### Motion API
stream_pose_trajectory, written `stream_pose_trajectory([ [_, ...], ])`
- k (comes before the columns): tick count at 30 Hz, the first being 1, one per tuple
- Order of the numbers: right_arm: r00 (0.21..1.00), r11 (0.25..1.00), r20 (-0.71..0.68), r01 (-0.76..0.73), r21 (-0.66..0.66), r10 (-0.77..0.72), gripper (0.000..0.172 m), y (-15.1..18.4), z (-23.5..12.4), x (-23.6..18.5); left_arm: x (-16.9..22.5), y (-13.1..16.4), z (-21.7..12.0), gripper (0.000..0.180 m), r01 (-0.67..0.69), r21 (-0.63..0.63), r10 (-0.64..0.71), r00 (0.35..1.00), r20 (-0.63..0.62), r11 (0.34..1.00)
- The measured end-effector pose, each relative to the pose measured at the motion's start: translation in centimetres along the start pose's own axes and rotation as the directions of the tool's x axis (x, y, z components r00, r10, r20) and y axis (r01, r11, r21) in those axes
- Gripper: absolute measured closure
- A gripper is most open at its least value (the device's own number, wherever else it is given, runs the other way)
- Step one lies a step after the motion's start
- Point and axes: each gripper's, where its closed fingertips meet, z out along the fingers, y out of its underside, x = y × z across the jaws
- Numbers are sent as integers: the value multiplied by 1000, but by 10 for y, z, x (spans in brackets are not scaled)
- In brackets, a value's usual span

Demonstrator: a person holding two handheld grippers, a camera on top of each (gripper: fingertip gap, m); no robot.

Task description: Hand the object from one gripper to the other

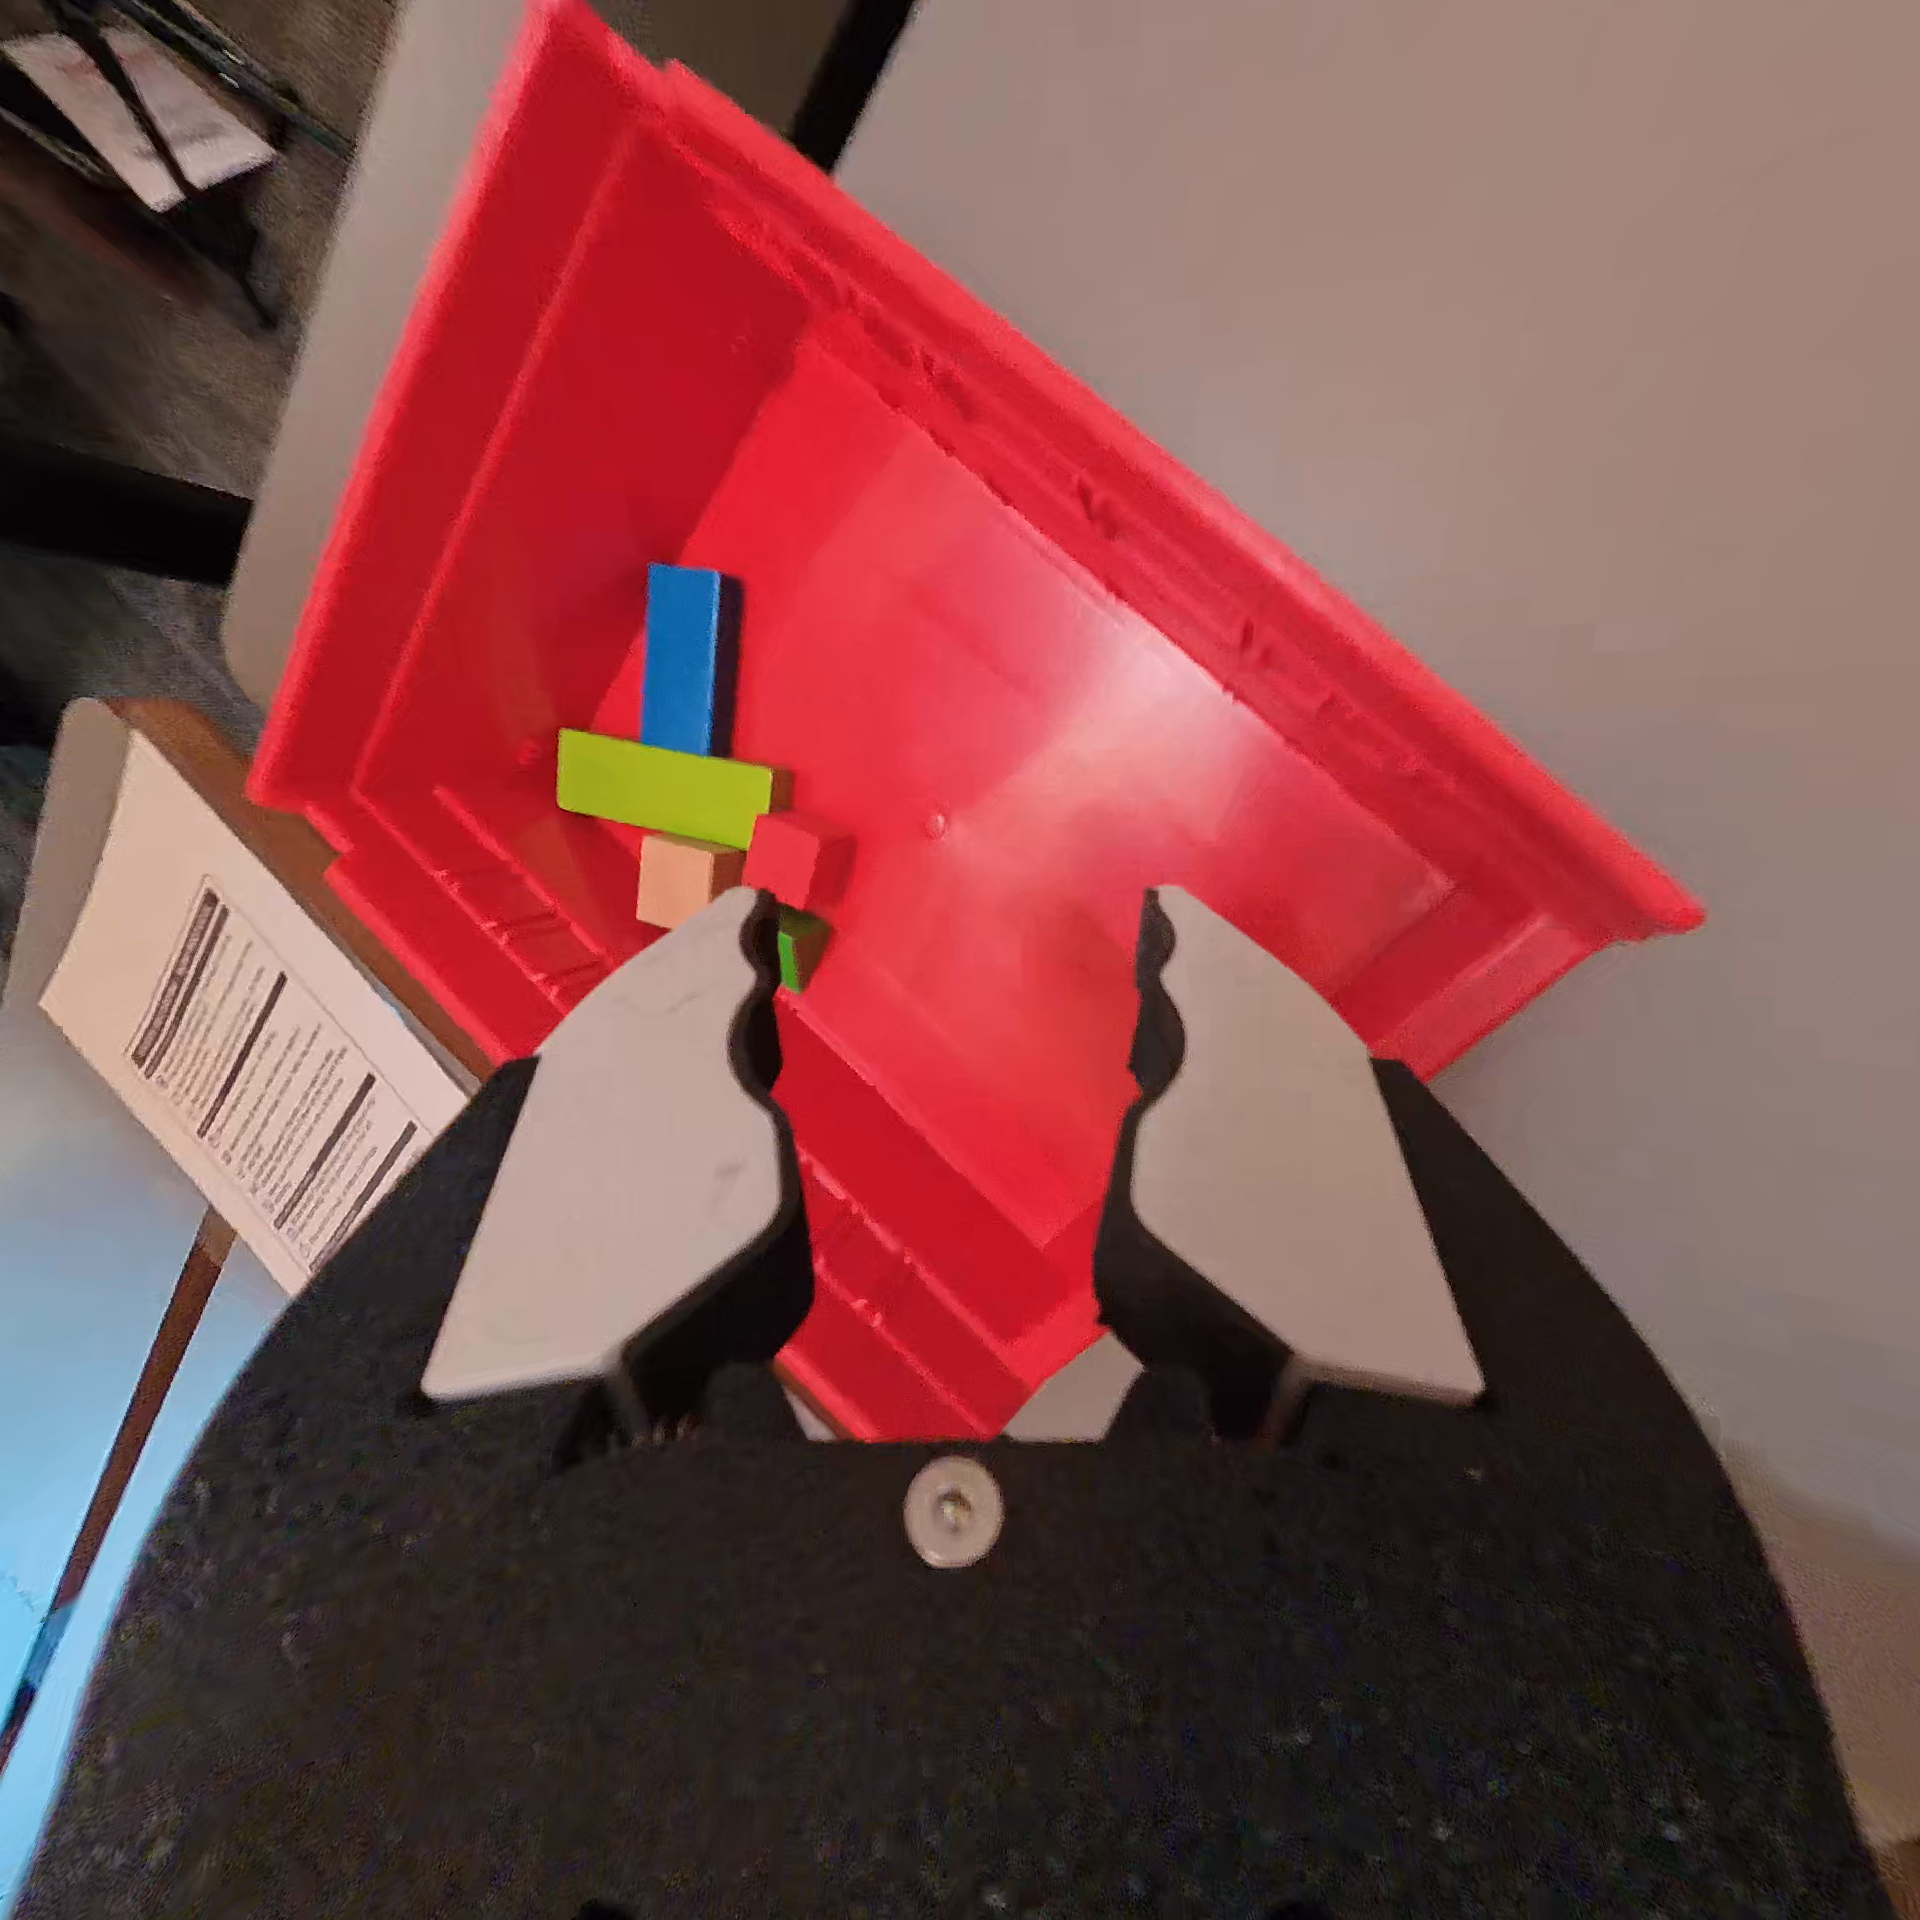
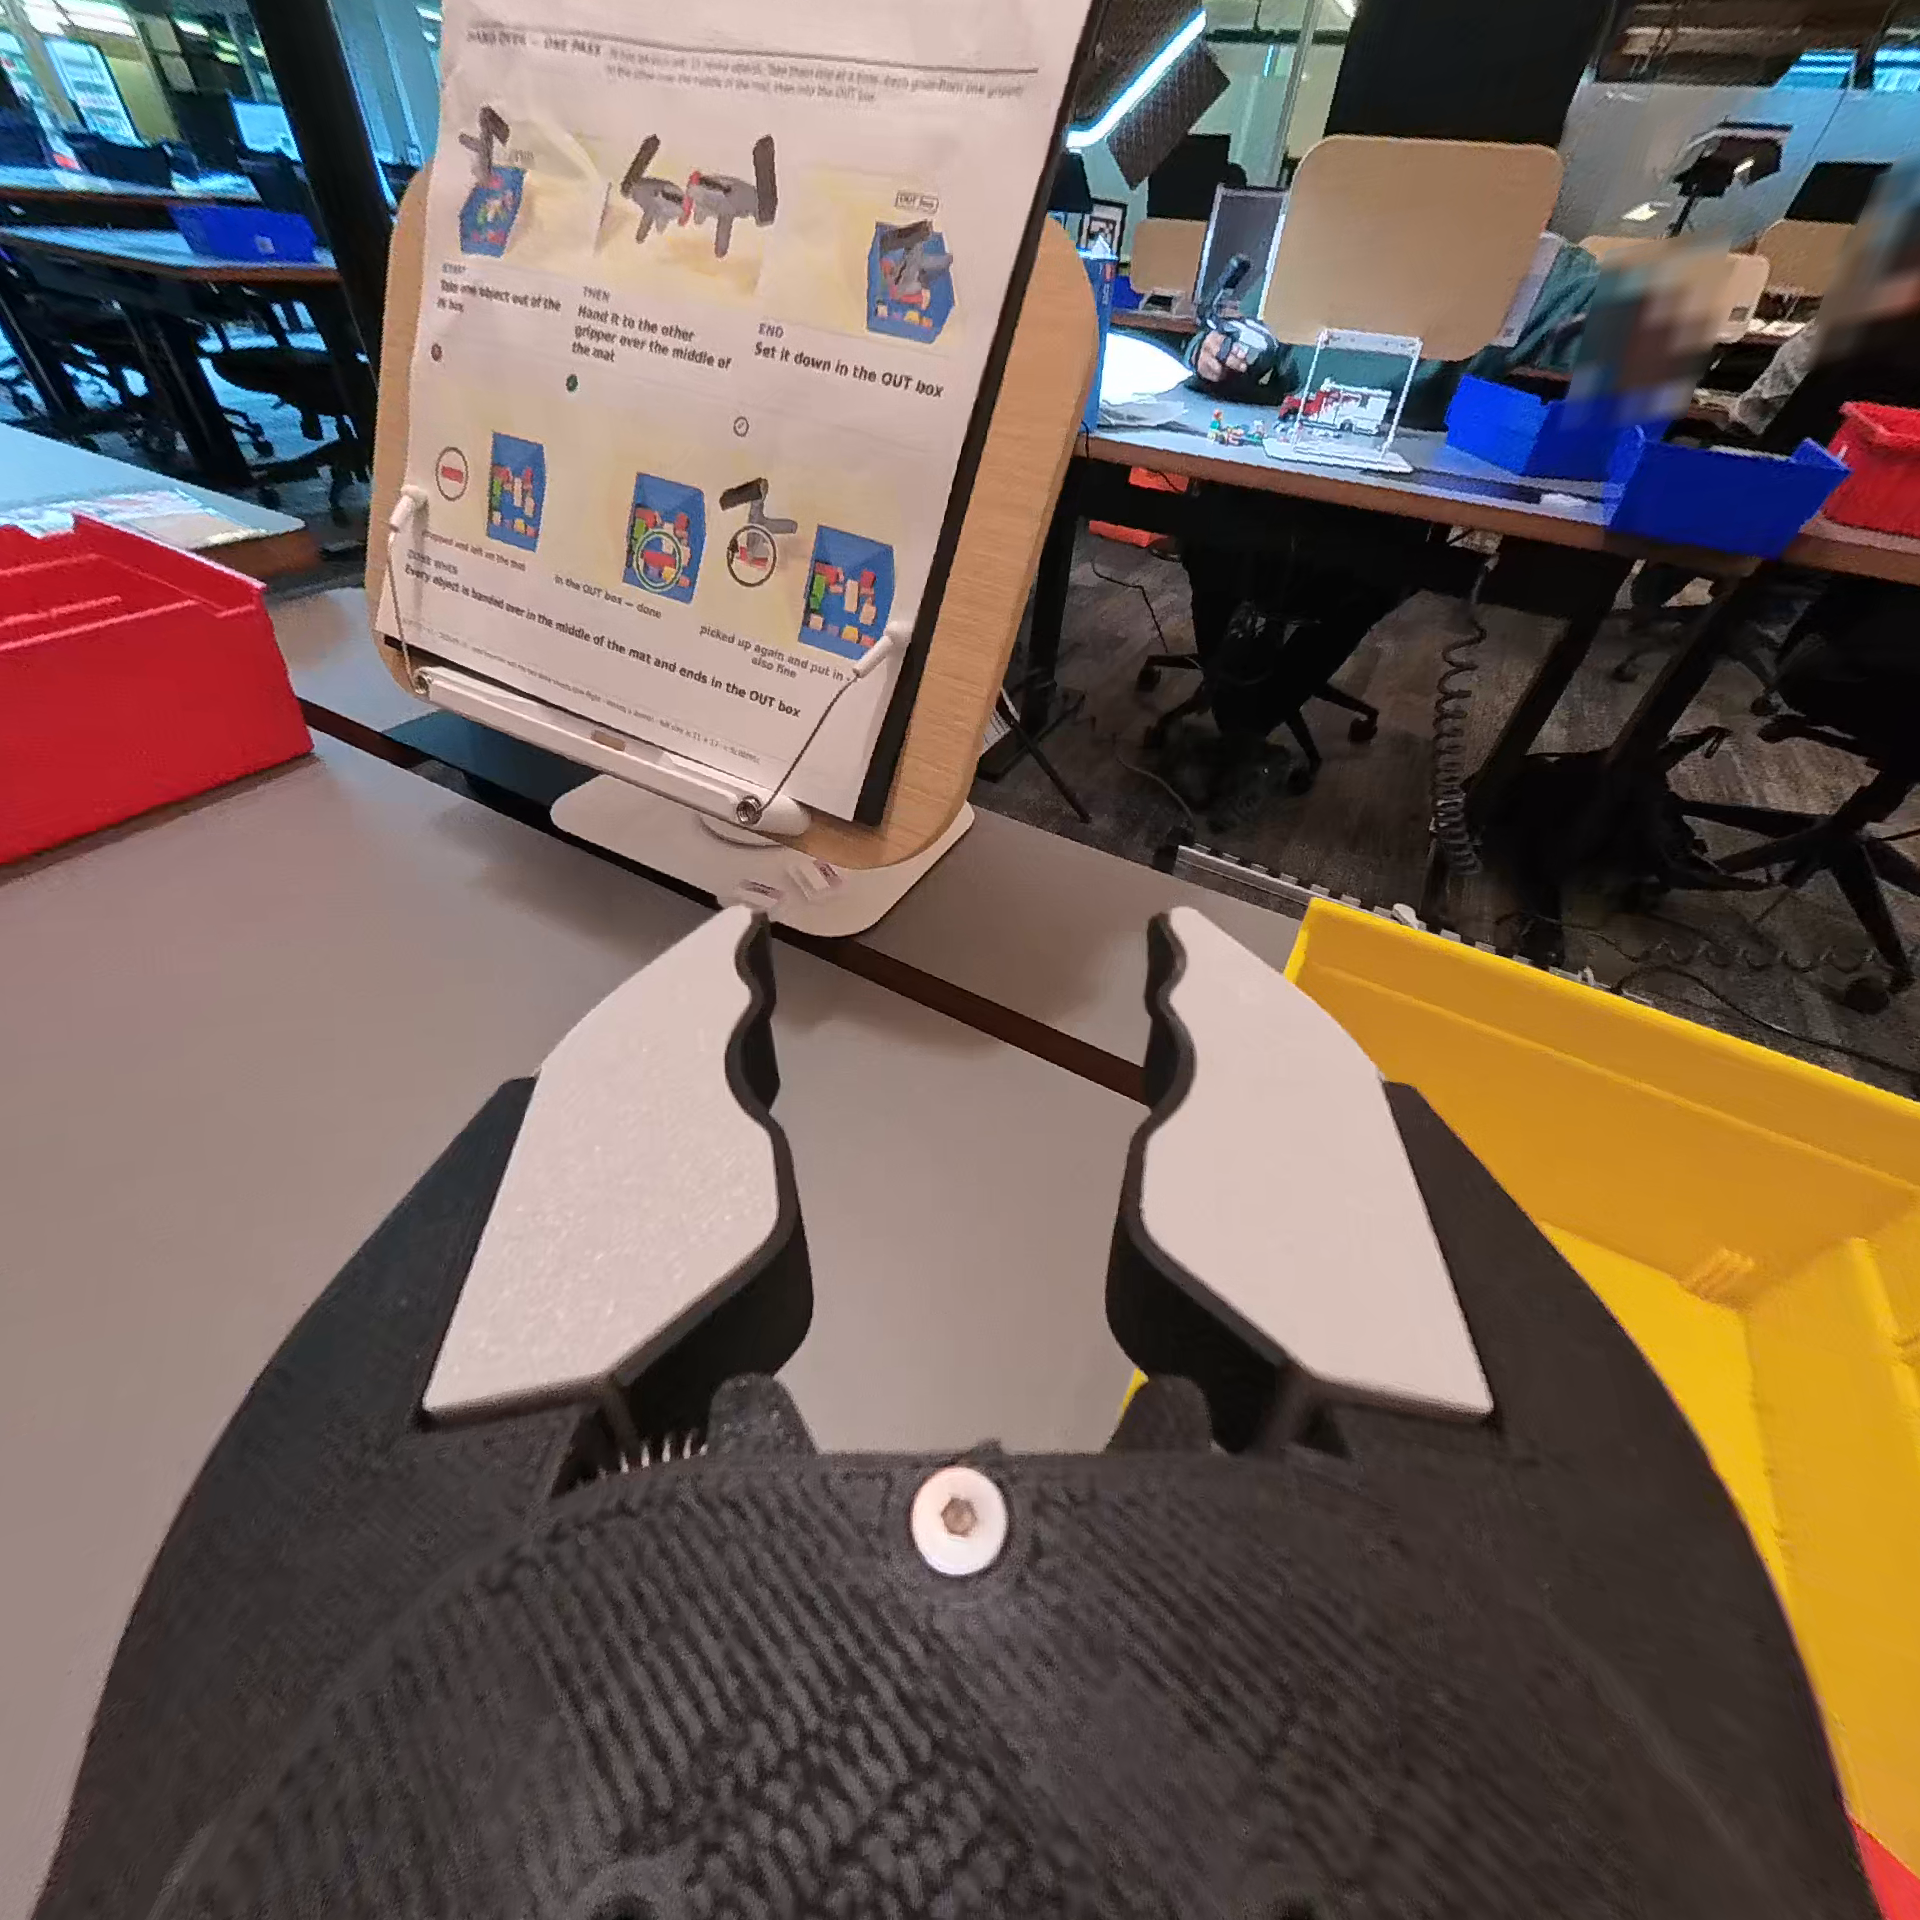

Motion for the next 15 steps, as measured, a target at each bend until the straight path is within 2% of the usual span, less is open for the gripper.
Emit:
stream_pose_trajectory([
  [6, 999, 999, -29, 29, -25, -30, 102, 4, 0, 4, -14, 41, 38, 116, -151, -244, 132, 987, -92, 958],
  [15, 998, 999, -51, 25, -41, -27, 102, 9, -2, 13, -33, 44, 95, 125, -210, -301, 171, 974, -151, 930],
])
